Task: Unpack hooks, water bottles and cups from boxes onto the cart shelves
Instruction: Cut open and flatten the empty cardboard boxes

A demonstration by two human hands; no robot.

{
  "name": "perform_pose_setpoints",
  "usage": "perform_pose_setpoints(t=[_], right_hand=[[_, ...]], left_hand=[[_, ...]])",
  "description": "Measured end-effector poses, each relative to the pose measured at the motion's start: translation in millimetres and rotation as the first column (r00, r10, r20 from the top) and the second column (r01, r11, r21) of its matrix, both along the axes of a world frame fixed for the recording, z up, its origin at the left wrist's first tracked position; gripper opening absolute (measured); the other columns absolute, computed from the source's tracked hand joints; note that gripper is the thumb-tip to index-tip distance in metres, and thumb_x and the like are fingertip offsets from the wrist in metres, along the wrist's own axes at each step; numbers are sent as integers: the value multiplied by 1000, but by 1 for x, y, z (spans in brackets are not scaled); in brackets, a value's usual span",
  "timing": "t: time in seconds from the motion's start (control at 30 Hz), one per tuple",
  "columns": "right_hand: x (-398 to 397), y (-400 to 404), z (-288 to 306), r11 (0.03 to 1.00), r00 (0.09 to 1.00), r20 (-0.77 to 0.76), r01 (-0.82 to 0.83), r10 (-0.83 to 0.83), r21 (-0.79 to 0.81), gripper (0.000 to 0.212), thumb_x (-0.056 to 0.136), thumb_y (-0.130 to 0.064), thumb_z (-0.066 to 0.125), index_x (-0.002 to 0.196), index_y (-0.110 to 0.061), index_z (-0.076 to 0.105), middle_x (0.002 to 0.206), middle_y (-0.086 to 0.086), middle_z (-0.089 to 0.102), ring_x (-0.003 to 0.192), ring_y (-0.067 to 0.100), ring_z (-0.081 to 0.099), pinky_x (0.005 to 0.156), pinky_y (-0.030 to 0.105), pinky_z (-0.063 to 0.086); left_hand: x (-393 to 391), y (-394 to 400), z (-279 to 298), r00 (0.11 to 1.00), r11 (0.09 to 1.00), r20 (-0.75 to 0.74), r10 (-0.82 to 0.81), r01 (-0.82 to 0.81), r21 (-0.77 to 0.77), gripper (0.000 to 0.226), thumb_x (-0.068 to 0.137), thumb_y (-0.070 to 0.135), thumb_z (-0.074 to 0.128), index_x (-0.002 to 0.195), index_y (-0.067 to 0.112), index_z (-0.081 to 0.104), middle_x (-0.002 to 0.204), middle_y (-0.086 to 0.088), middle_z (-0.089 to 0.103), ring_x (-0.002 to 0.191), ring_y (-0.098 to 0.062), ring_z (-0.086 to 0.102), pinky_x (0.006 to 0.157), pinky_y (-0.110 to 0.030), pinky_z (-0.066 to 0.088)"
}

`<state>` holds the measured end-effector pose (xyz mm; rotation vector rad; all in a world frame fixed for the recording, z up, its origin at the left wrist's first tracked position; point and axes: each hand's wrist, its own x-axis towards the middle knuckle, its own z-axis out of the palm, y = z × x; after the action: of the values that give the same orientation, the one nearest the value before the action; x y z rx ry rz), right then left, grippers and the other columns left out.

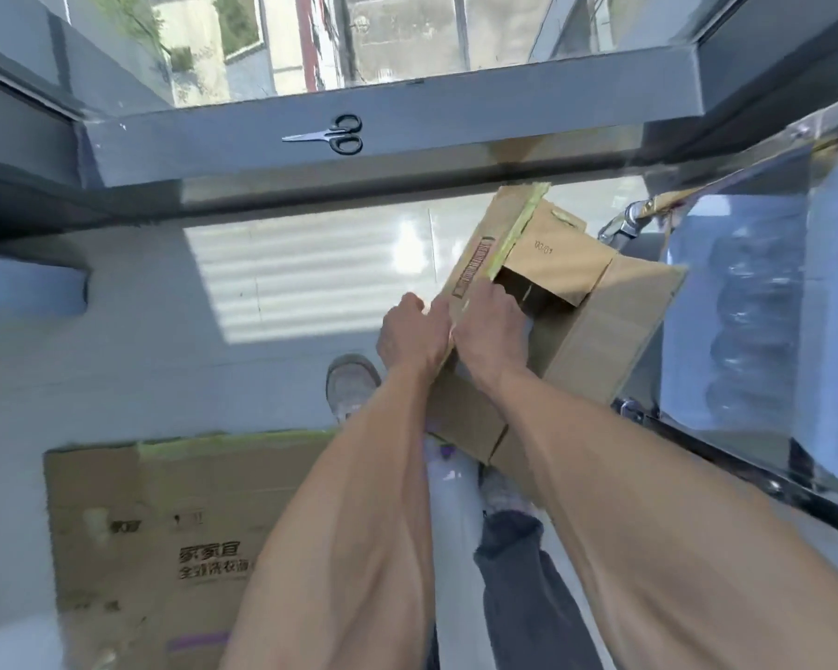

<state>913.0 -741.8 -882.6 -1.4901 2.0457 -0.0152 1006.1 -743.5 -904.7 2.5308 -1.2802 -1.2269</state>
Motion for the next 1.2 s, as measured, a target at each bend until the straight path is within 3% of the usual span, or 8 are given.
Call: perform_pose_setpoints(t=[0.27,0.4,0.57,0.7,0.83,1.0,1.1,1.2], right_hand=[[-10,101,-19,856,991,129,-41,-30,515,56,83,-39,68,126,-11,48,125,15,56,117,36,54,99,44,46],[-3,125,-38,906,998,-40,-33,55,421,56,78,-29,73,127,-14,50,127,12,52,122,32,45,102,42,41],[13,138,-25,935,987,15,-158,161,316,1,87,-18,61,87,-18,62,91,6,63,103,31,58,87,36,47],[62,148,14,959,960,11,-281,280,40,32,82,1,52,67,-18,30,62,-1,35,65,30,41,59,33,26],[119,120,72,967,992,36,-110,121,-229,23,87,-5,52,74,-18,38,68,0,41,58,27,36,56,31,22],[176,99,133,910,967,201,-60,154,-409,17,87,-2,53,76,-13,49,73,9,56,57,28,38,52,33,24],[192,123,141,932,939,279,-97,202,-349,14,90,-5,51,79,-13,48,75,9,57,63,31,48,55,36,34],[170,185,122,982,968,244,94,-52,-163,17,90,-5,52,81,-16,43,80,5,58,68,25,53,57,32,37]], left_hand=[[15,83,-6,953,974,206,223,-226,-7,36,97,23,37,129,14,50,126,-12,51,115,-31,51,92,-41,42],[34,143,-19,942,952,191,277,-295,76,40,97,25,36,135,15,44,133,-12,46,116,-33,50,91,-41,39],[50,200,-16,922,896,125,366,-385,220,39,97,20,44,133,6,43,129,-18,52,115,-35,55,91,-38,42],[61,206,15,899,860,78,432,-436,266,46,93,19,48,136,4,40,129,-20,53,113,-38,56,96,-42,46],[96,178,59,928,925,107,358,-368,94,60,91,14,50,146,11,25,137,-17,41,116,-38,53,87,-39,43],[151,151,113,776,772,53,629,-614,-165,46,104,25,31,148,11,29,140,-18,48,123,-37,50,97,-42,38],[183,156,135,651,629,0,759,-734,-257,47,105,33,25,145,11,37,136,-17,55,123,-35,50,99,-42,37],[206,180,143,638,640,107,763,-721,-264,48,103,34,32,147,13,35,141,-16,48,123,-35,50,94,-41,38]])
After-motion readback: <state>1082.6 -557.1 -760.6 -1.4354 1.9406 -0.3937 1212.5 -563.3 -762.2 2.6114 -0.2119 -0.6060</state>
